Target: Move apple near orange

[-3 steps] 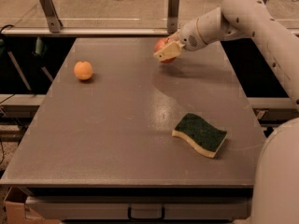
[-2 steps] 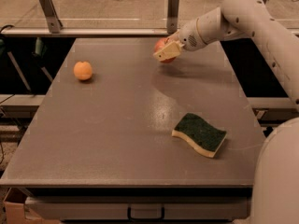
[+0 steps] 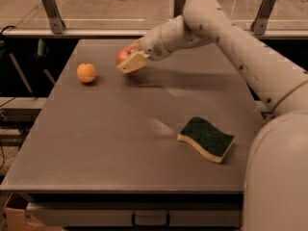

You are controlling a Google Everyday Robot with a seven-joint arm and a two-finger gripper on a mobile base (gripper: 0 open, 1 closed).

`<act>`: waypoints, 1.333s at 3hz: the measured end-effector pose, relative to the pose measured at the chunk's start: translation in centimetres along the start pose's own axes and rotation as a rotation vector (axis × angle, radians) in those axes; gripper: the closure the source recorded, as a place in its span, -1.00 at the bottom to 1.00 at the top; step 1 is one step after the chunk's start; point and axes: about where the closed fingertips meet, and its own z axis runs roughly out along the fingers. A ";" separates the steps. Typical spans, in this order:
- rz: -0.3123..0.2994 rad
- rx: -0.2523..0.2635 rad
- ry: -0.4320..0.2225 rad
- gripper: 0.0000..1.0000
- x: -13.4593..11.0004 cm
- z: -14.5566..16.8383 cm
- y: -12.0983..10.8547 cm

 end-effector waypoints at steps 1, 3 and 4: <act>-0.061 -0.077 -0.040 1.00 -3.6 4.4 2.9; -0.148 -0.106 0.002 1.00 -6.0 7.5 4.8; -0.156 -0.090 0.025 1.00 -5.6 7.4 4.4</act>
Offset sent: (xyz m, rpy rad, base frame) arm -0.0424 0.1410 0.0141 -0.0102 -0.0789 0.2391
